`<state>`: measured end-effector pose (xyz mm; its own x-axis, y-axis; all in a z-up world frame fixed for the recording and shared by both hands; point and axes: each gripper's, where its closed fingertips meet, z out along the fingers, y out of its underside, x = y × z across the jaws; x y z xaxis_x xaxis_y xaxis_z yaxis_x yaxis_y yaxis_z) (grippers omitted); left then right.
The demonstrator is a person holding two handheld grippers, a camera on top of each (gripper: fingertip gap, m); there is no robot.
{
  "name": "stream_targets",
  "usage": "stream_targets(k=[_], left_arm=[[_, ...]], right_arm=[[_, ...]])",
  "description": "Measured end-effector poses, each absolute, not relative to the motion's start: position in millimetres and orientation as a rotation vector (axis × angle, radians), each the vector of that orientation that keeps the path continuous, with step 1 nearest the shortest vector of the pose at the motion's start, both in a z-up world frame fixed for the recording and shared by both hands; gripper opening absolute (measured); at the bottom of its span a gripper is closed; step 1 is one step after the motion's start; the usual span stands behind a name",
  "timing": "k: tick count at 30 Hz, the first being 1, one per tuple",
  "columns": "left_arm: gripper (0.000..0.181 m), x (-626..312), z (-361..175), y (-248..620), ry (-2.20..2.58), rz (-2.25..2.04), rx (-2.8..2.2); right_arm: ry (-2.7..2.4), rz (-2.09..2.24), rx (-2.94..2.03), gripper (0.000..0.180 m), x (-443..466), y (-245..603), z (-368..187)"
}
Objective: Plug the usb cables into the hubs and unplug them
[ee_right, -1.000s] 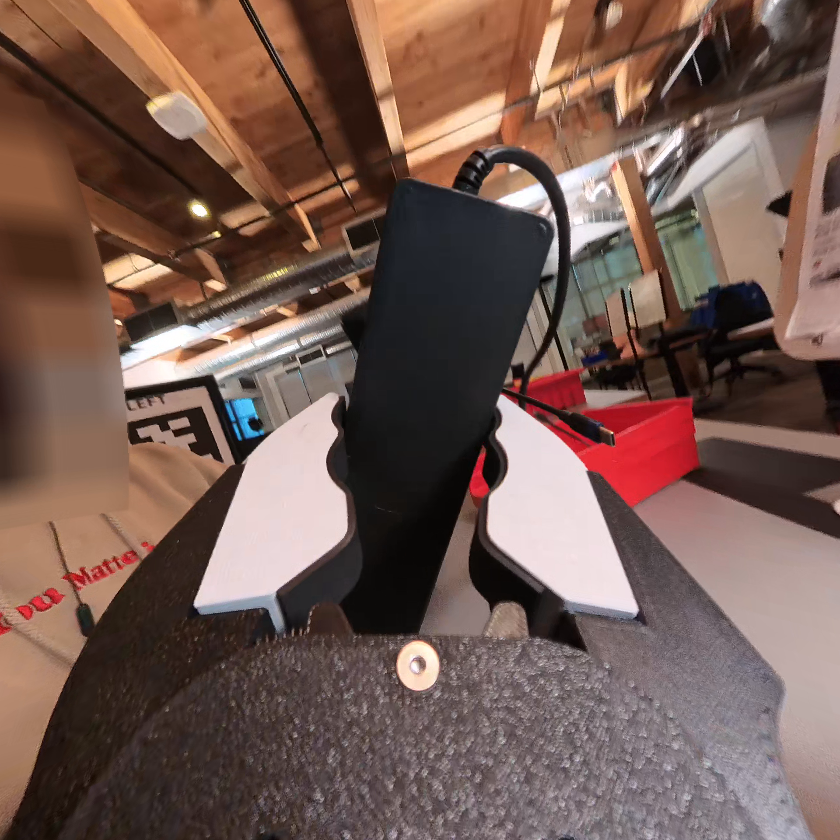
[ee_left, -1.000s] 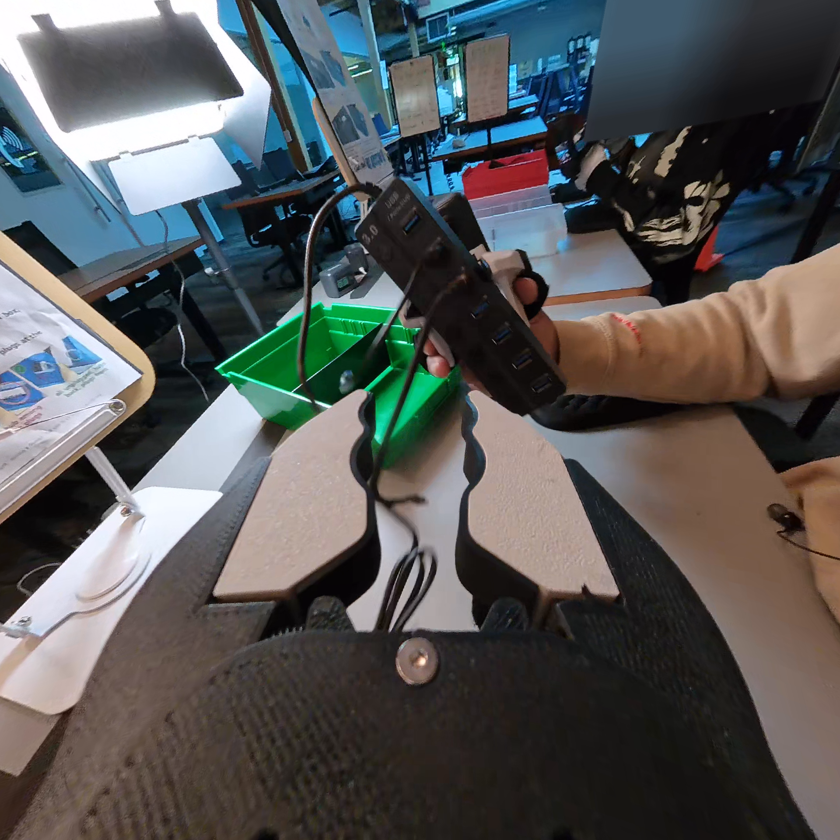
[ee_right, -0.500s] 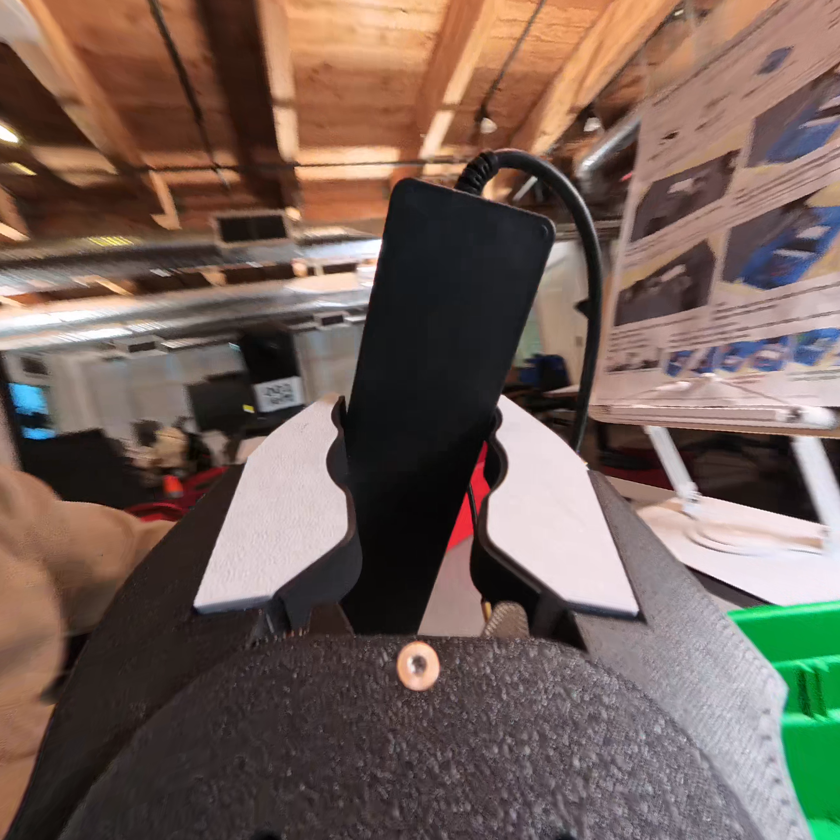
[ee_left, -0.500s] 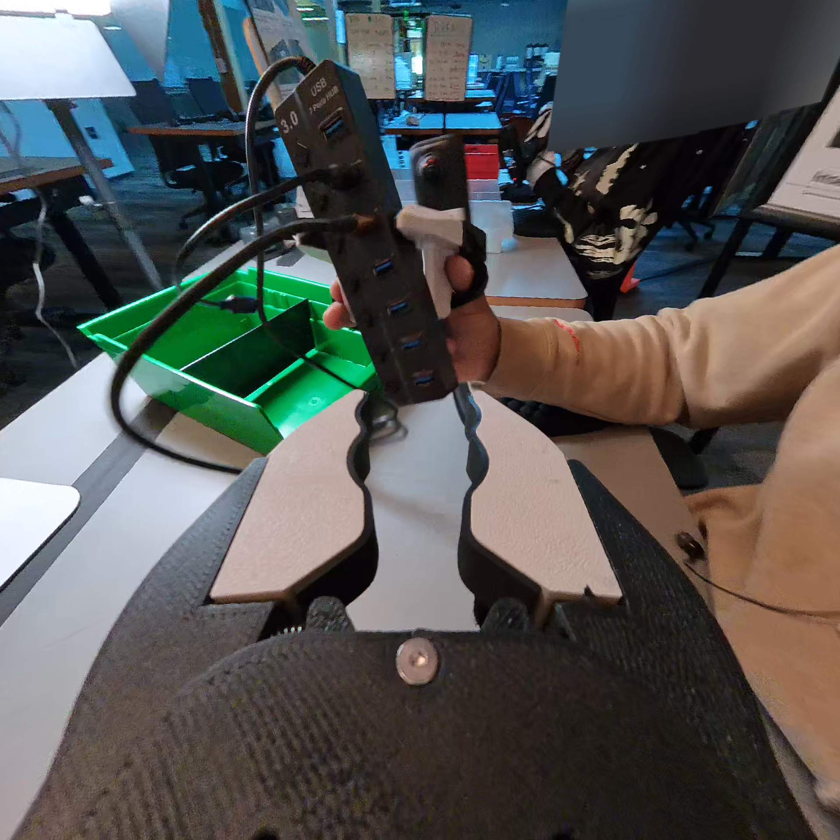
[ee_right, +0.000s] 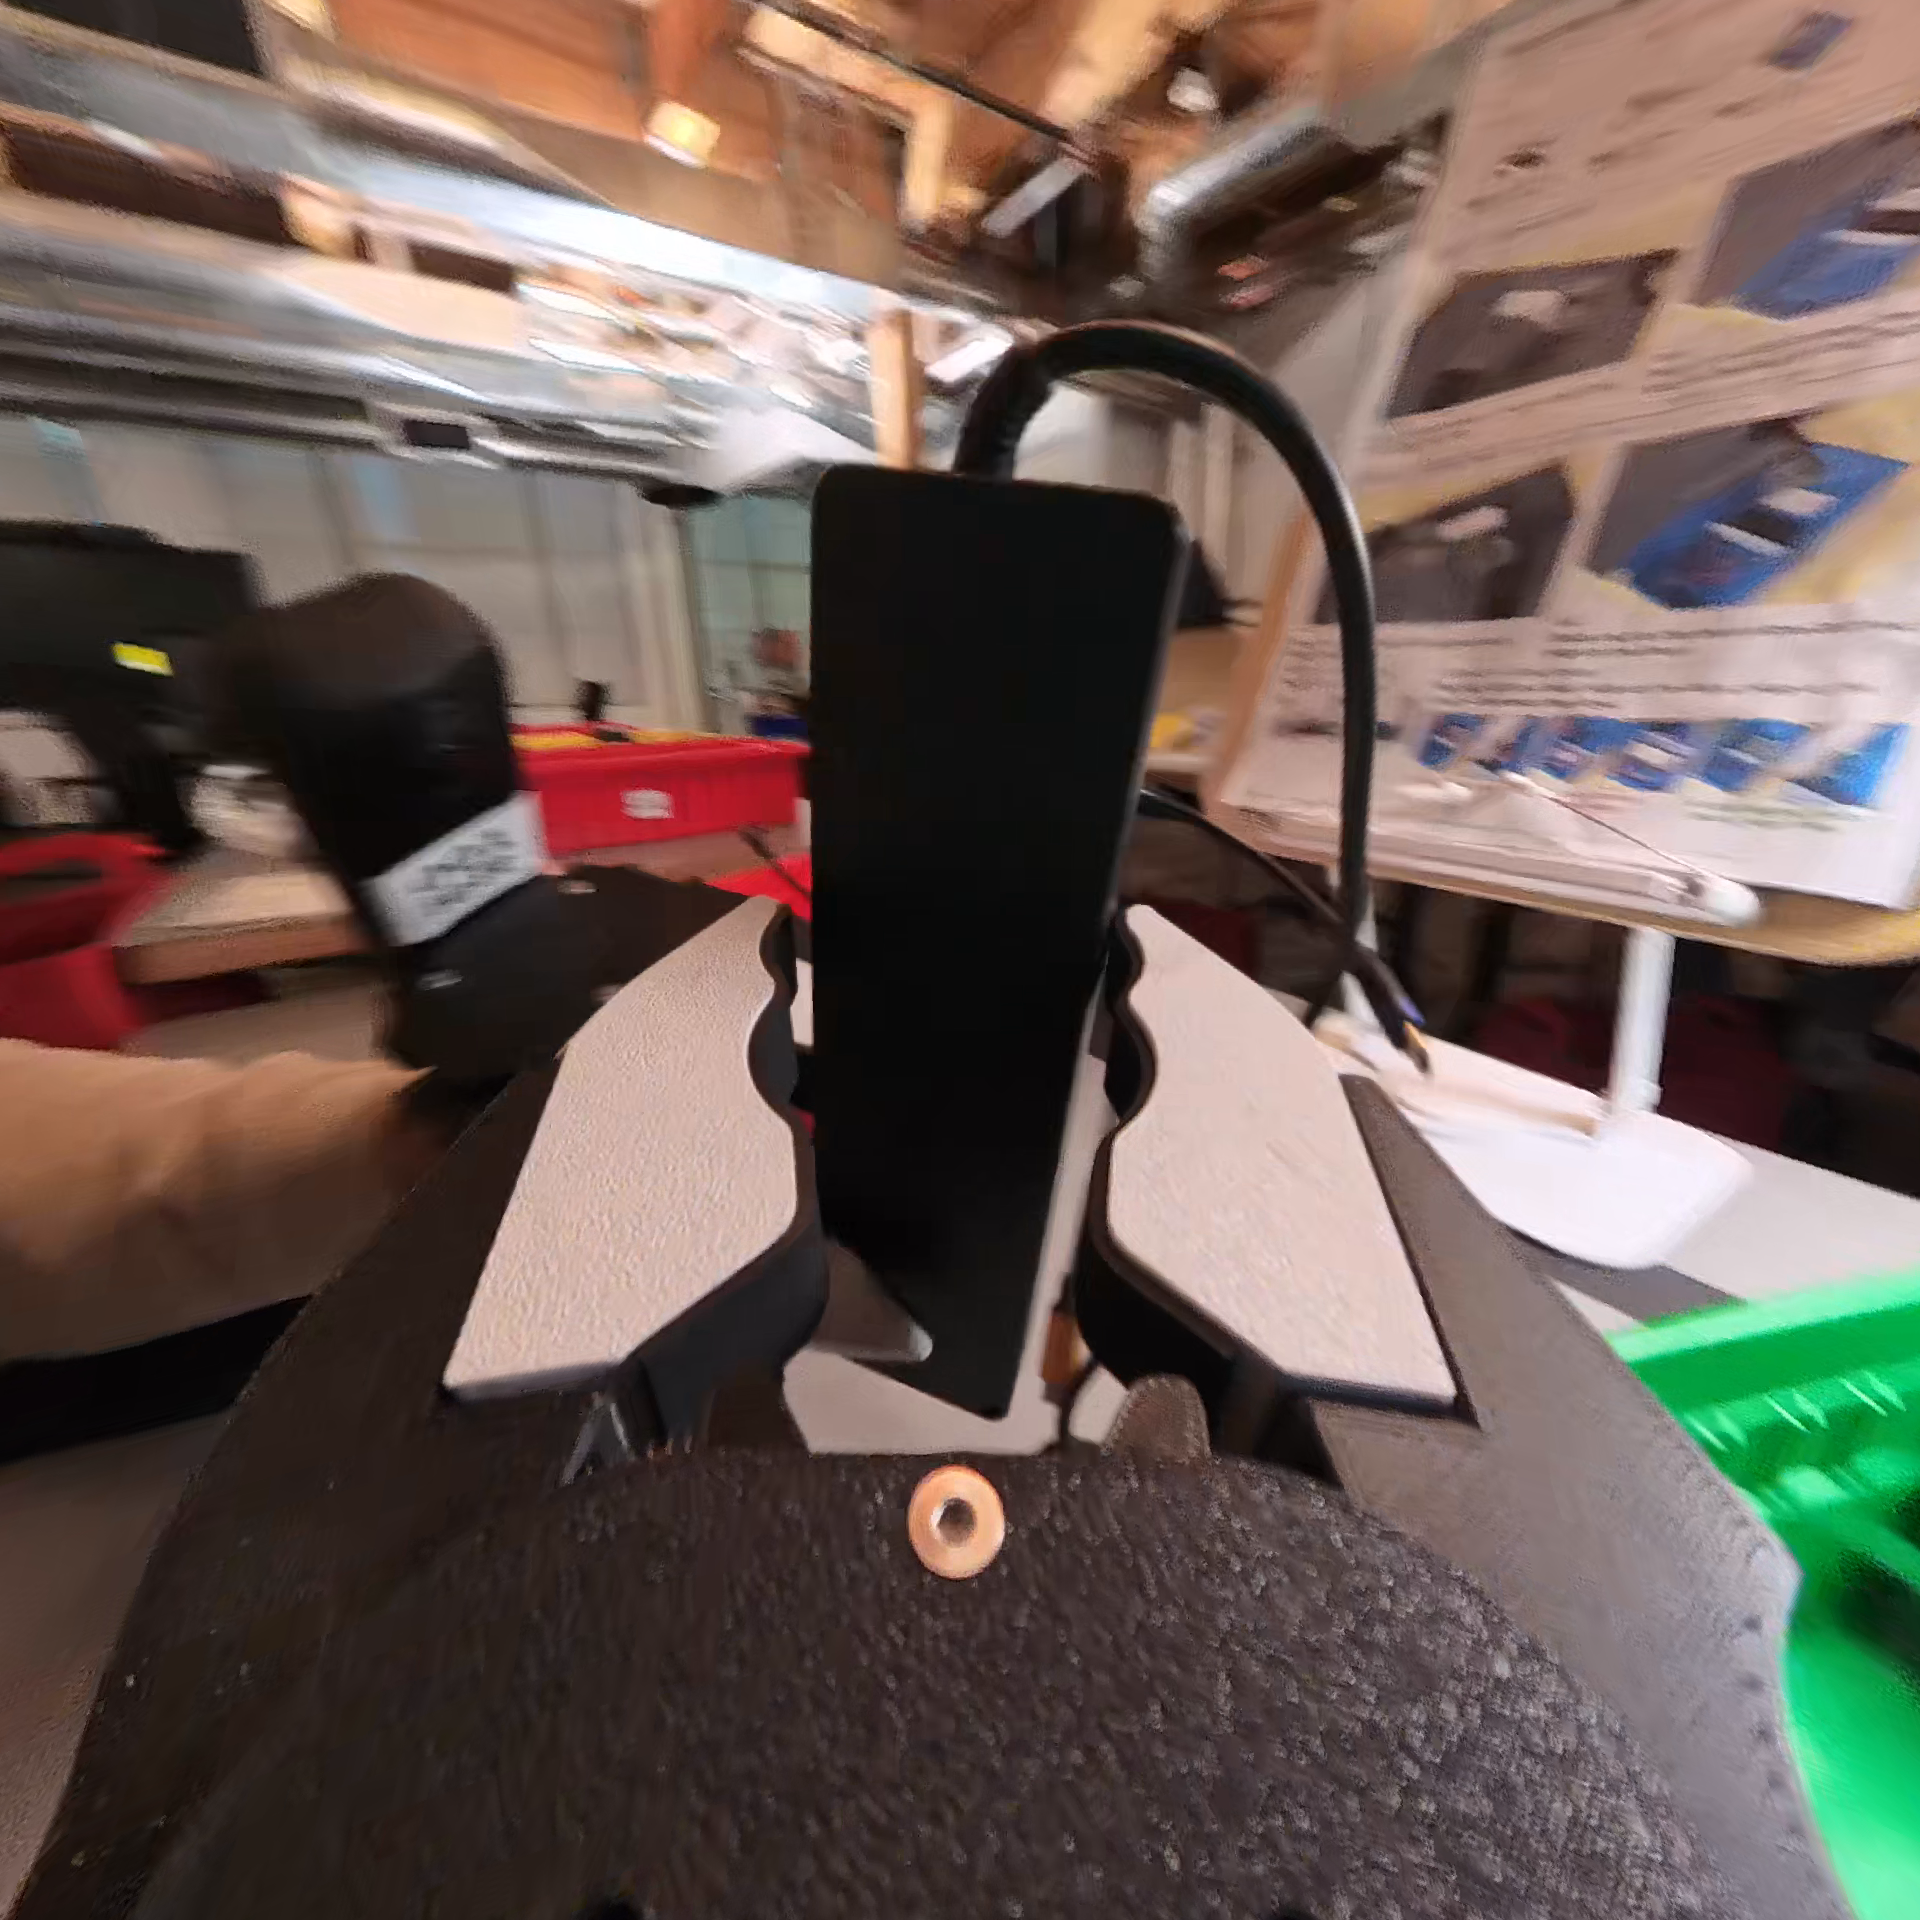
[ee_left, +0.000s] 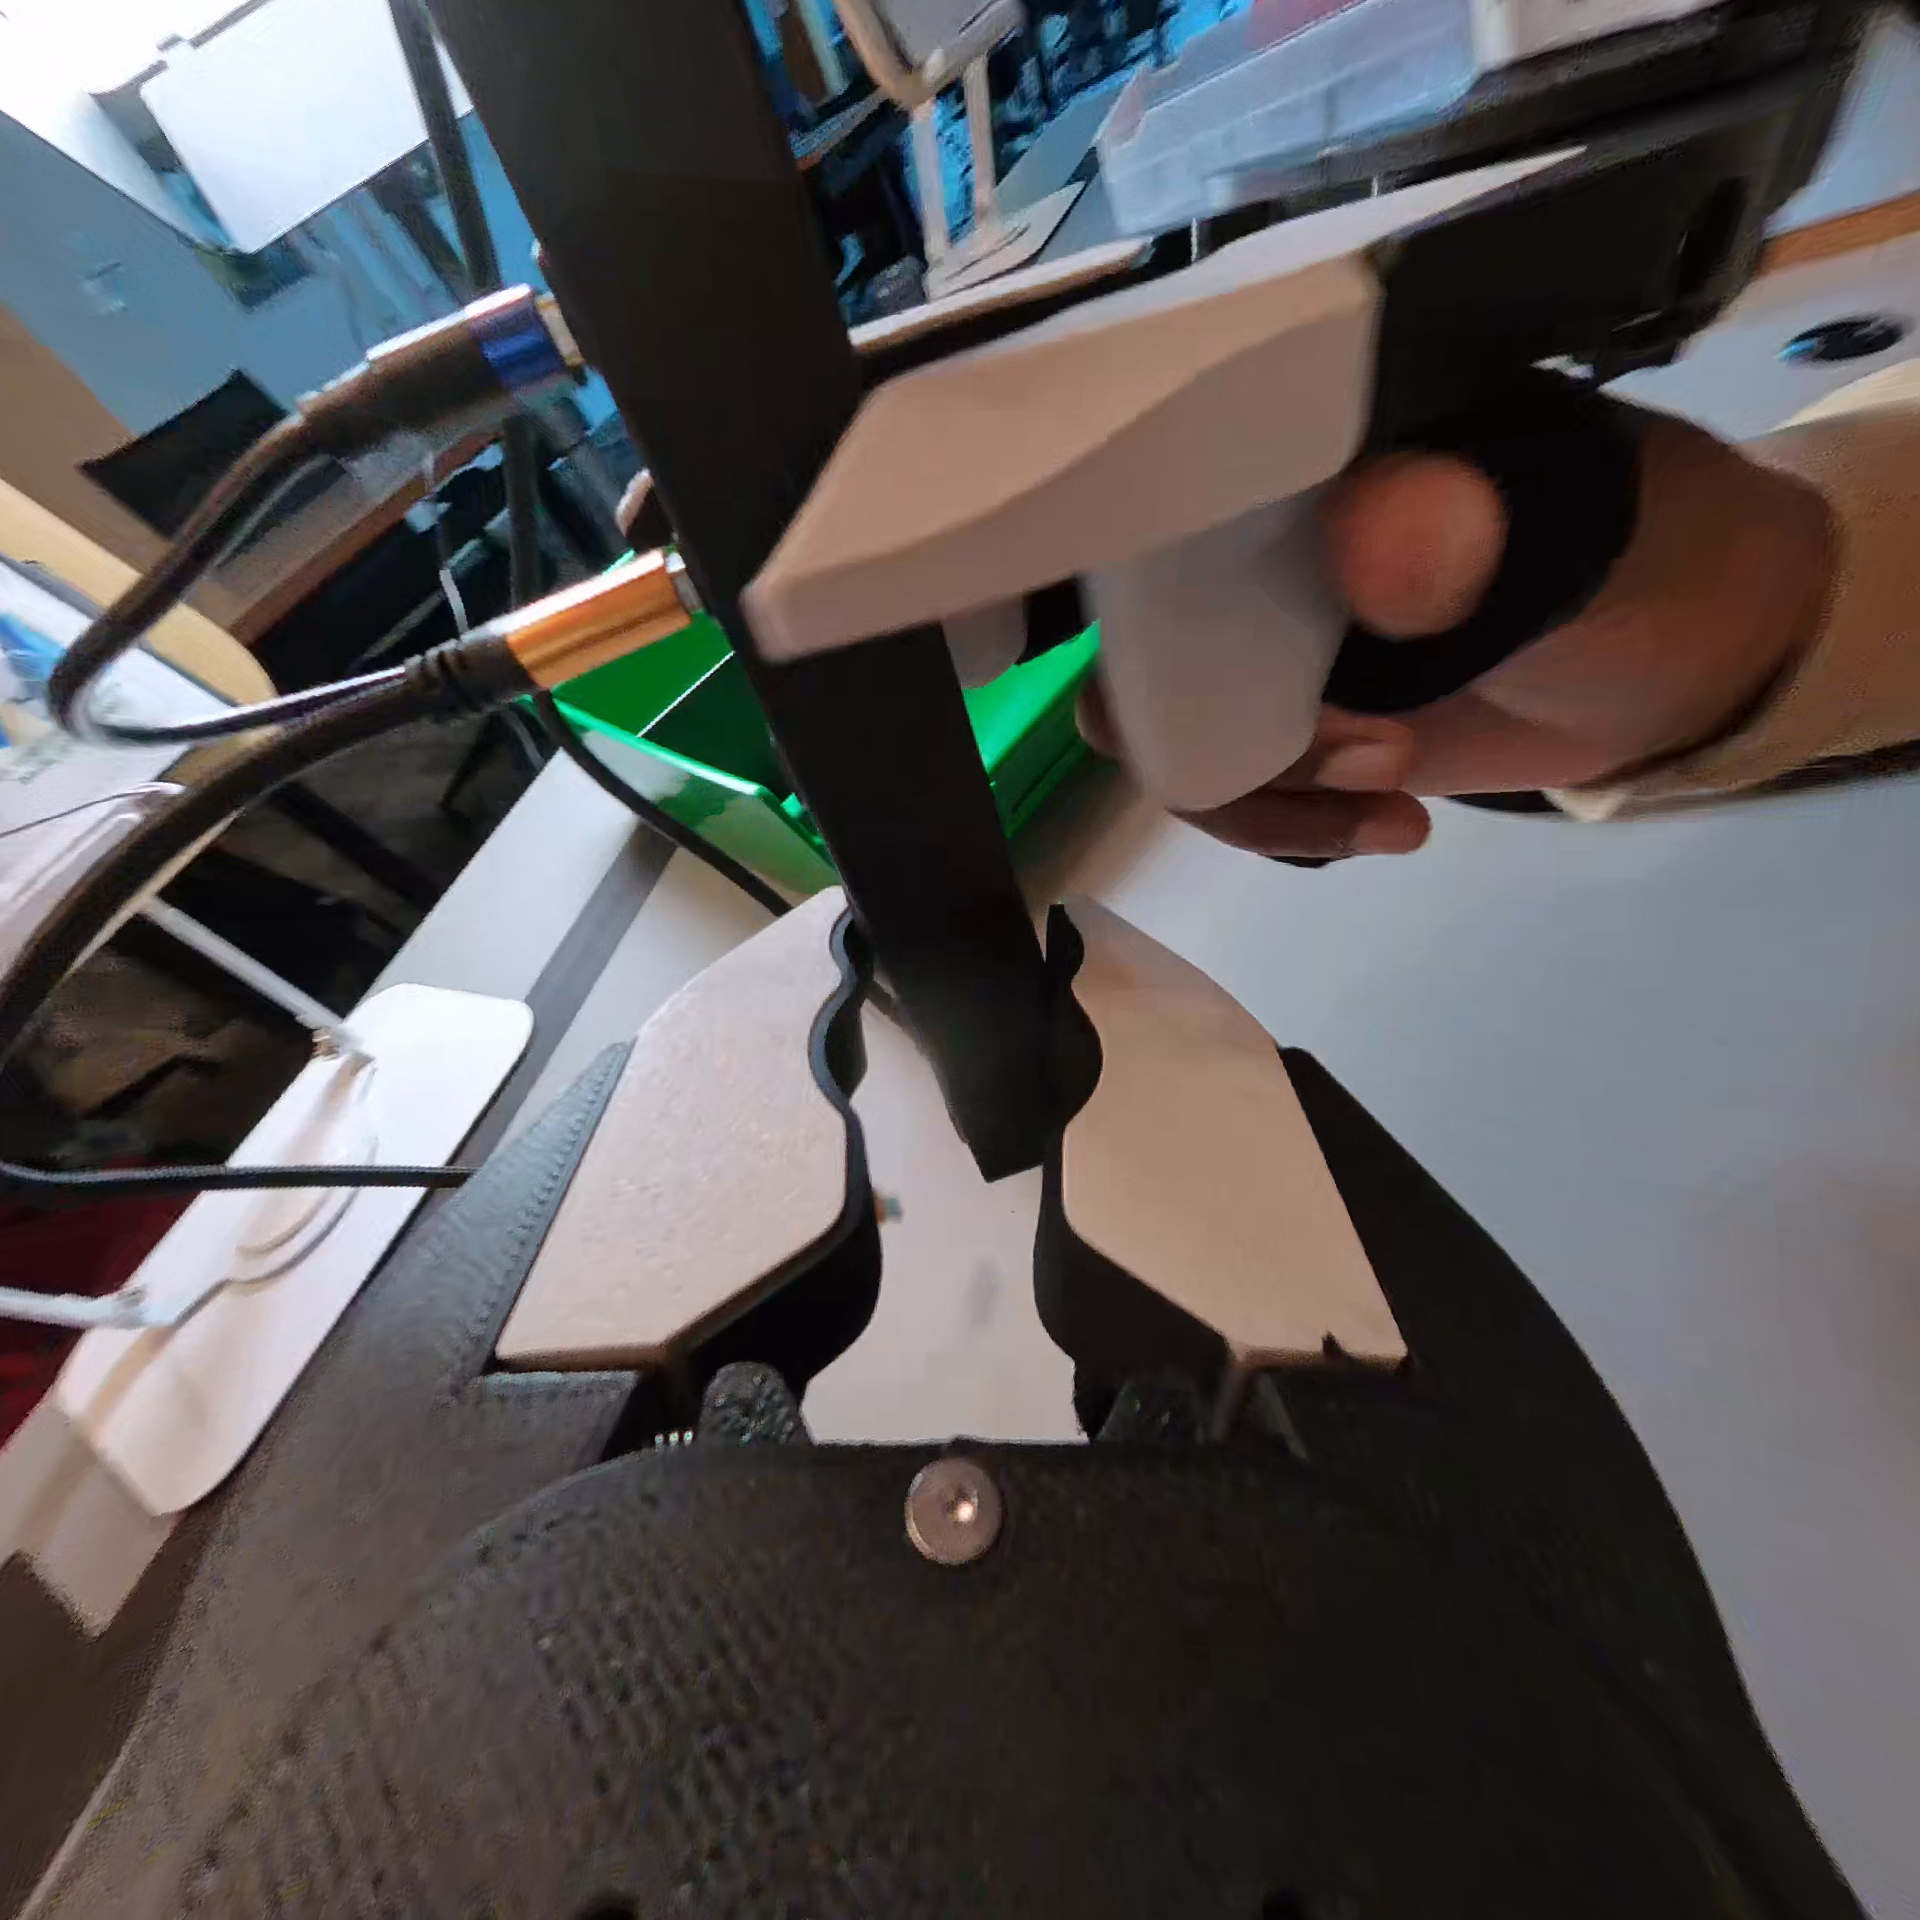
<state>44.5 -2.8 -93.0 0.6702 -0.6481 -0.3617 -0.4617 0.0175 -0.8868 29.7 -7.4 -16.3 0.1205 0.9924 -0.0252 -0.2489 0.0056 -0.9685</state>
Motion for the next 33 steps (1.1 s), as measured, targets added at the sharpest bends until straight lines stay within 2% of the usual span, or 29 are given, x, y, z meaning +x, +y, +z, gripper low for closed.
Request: stream_targets(k=[2, 7, 8, 10, 12, 16, 20, 26, 29, 30, 33], left_arm=[[0.028, 43.3, -83.1, -12.1, 0.941, -0.359, -1.579], [0.025, 39.7, -50.4, -50.8, 0.982, -0.885, -1.396], [0.025, 38.7, -49.8, -53.7, 0.978, -0.947, -1.392], [0.025, 38.3, -54.5, -55.4, 0.956, -1.067, -1.402], [0.025, 35.8, -58.2, -52.9, 0.918, -1.168, -1.417], [0.036, 18.2, -62.5, -23.9, 0.790, -0.952, -1.519], [0.045, 4.8, -42.1, -10.1, 0.675, -0.712, -1.536], [0.066, 37.3, -45.5, -4.0, 0.657, -0.335, -1.533], [0.066, 38.4, -53.7, 5.2, 0.614, -0.145, -1.518], [0.060, 36.2, -53.2, 5.3, 0.624, -0.093, -1.497], [0.058, 32.3, -44.1, 0.3, 0.671, -0.093, -1.456]], right_arm=[[-1.009, 1.366, -0.986, 0.055, 33.8, -20.3, -8.6], [-1.237, 1.449, -0.956, 0.052, 29.8, -41.3, -24.5], [-1.262, 1.461, -0.946, 0.047, 28.7, -46.6, -27.1], [-1.285, 1.428, -0.900, 0.026, 28.4, -55.4, -28.6], [-1.289, 1.364, -0.948, 0.026, 24.7, -51.3, -32.1], [-1.253, 1.201, -1.076, 0.025, 21.3, -27.1, -41.0], [-1.272, 0.902, -1.263, 0.025, 16.4, 2.0, -68.6], [-1.282, 0.548, -1.366, 0.026, 11.3, 17.0, -98.7], [-1.286, 0.403, -1.309, 0.025, 8.2, 10.2, -98.2], [-1.280, 0.337, -1.280, 0.025, 8.3, 10.3, -97.1], [-1.273, 0.333, -1.216, 0.028, 5.4, 1.5, -88.6]])
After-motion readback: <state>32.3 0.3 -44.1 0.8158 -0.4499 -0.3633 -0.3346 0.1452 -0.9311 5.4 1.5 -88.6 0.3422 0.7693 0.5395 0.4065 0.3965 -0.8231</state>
